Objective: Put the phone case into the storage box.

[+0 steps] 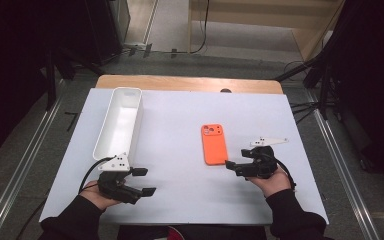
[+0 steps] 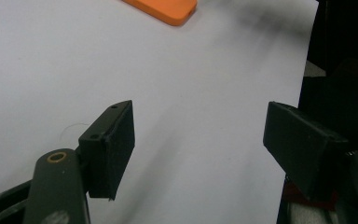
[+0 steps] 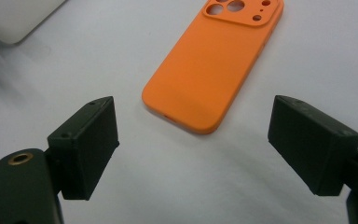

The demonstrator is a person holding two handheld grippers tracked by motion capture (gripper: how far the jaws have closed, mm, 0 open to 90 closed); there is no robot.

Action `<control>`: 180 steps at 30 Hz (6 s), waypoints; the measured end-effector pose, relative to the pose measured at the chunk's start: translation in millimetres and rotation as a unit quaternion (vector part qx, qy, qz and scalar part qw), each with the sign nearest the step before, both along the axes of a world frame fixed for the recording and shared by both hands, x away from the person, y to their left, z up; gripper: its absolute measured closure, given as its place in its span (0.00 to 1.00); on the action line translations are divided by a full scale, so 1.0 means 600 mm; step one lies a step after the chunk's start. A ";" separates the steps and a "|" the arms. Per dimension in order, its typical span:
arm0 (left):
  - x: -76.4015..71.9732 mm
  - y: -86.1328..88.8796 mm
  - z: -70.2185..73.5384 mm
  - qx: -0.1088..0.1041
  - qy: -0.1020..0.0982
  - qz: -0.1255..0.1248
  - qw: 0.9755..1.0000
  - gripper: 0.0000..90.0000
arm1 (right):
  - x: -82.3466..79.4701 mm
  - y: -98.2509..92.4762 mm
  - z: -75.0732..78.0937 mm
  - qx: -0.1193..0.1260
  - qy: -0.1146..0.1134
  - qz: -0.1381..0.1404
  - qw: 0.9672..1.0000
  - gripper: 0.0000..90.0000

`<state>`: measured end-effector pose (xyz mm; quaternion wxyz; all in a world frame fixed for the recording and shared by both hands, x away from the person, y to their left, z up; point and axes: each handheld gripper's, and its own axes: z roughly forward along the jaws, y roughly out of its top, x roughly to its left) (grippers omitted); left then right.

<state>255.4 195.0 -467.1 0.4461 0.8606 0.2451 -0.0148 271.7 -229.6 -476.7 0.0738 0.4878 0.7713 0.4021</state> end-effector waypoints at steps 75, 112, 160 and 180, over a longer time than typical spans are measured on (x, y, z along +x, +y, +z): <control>0.001 0.005 -0.001 -0.002 0.003 0.004 1.000 0.28 | 0.156 0.085 0.030 -0.068 0.047 -0.108 0.991 0.17; 0.001 0.005 -0.001 0.003 0.002 0.002 1.000 0.28 | 0.158 0.135 0.007 -0.078 0.079 -0.143 0.983 0.17; 0.001 0.005 -0.002 0.005 0.006 0.003 1.000 0.28 | 0.170 0.155 -0.026 -0.163 0.146 -0.127 0.967 0.10; 0.001 0.005 -0.002 0.008 0.006 0.002 1.000 0.28 | 0.172 0.163 -0.031 -0.181 0.162 -0.129 0.961 0.08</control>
